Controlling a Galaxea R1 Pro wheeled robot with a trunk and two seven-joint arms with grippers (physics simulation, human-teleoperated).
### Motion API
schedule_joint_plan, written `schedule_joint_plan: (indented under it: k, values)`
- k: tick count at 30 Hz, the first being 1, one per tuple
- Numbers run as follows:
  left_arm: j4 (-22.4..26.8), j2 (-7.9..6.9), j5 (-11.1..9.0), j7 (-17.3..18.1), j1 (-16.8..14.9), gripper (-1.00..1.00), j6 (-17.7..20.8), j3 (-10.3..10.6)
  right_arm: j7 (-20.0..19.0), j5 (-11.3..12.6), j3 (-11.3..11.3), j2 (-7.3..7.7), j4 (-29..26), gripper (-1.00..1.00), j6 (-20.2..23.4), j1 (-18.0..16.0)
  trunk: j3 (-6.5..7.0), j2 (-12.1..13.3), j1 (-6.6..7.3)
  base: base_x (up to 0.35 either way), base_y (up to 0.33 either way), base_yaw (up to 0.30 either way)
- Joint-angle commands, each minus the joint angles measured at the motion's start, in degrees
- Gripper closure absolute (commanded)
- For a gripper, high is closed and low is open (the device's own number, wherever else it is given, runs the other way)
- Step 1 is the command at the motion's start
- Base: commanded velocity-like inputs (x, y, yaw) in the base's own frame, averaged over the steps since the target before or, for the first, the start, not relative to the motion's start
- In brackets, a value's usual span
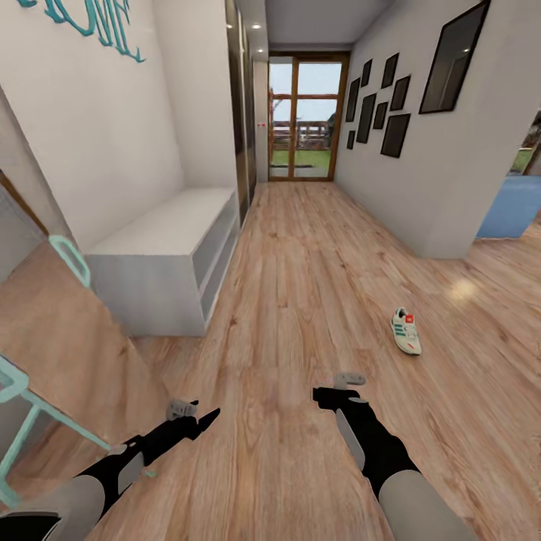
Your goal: Pick up the two gym shoes and the two sandals from the corridor floor and place them onto the hallstand (shoe rack) in the corridor, making sure they are on the rack and not on the floor. Arrange them so the two gym shoes are next to each other and the two sandals are next to each other.
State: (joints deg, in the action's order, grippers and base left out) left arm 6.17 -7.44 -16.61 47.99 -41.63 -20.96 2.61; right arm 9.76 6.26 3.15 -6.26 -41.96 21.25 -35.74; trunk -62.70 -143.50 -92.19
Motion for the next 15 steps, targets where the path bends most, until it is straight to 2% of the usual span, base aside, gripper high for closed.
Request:
schedule_joint_plan:
  k: [1, 8, 15]
  values:
    - [-0.06, -0.04, -0.35, 0.16, -0.03, -1.0, -0.22, 0.29, 0.53, 0.6, 0.27, 0.04, -0.05, -1.0, 0.2, -0.03, -0.05, -0.02, -0.02, 0.344, -0.147, -0.266]
    - [-0.03, -0.04, -0.35, 0.17, -0.03, -1.0, -0.22, 0.29, 0.53, 0.6, 0.27, 0.06, -0.05, -1.0, 0.2, -0.03, -0.05, -0.02, -0.02, 0.344, -0.147, -0.252]
    - [-0.03, -0.04, -0.35, 0.1, -0.03, -1.0, -0.22, 0.29, 0.53, 0.6, 0.39, 0.03, -0.05, -1.0, 0.19, -0.03, -0.05, -0.02, -0.02, 0.345, -0.07, -0.063]
